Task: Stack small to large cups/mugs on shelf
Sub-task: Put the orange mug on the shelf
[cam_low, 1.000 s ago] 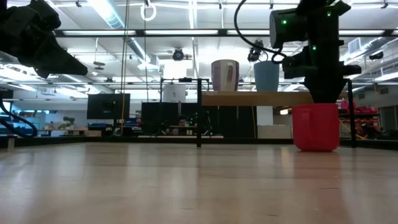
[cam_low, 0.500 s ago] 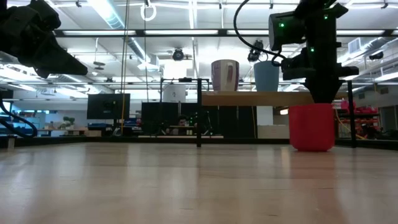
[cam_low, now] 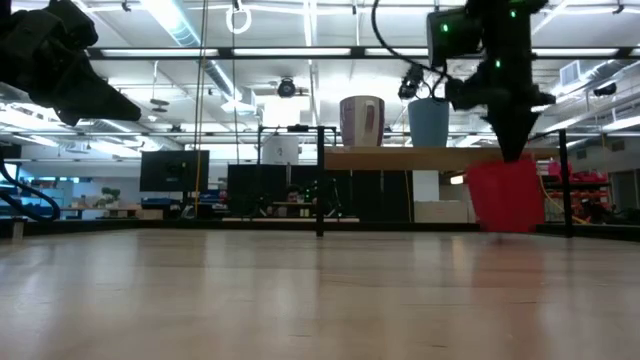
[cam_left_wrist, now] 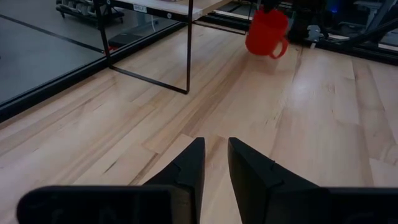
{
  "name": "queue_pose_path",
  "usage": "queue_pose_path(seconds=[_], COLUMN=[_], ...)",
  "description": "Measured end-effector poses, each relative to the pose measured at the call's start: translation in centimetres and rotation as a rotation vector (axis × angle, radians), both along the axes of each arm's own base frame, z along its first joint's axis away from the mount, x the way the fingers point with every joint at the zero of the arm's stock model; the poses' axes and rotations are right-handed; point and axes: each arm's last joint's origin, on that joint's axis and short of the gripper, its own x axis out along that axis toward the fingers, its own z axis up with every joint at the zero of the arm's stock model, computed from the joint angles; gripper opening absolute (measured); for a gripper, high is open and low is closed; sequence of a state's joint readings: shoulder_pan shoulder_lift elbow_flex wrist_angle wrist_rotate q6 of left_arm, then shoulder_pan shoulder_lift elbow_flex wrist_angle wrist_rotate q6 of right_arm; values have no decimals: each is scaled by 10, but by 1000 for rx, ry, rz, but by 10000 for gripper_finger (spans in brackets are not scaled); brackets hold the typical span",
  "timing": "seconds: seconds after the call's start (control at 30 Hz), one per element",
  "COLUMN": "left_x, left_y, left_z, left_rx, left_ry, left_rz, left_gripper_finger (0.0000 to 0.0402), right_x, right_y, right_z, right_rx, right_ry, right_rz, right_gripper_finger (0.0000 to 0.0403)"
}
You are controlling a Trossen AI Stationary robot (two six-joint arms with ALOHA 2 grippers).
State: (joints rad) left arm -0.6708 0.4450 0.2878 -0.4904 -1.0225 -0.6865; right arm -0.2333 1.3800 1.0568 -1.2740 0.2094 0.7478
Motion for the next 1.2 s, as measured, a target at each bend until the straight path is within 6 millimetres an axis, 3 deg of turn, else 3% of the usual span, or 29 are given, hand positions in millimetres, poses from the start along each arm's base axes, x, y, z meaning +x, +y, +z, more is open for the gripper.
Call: queue_pose_path(seconds=[0.23, 0.37, 0.5, 1.2], left_x=[0, 0, 0, 0], left_y=[0, 0, 0, 0], left_z=[0, 0, 0, 0], left_rx=[1, 2, 3, -1], left_ry=[0, 1, 2, 4], left_rz=[0, -1, 0, 2], left_gripper_finger=[74, 78, 80, 75], right_x=[-8, -8, -11, -51], right_y=[0, -1, -7, -62], right_z=[65, 95, 112, 120], right_rx=[-32, -90, -130, -148], right_ry=[63, -44, -98, -43], right_rz=[24, 78, 73, 5], right_gripper_finger=[2, 2, 1, 0])
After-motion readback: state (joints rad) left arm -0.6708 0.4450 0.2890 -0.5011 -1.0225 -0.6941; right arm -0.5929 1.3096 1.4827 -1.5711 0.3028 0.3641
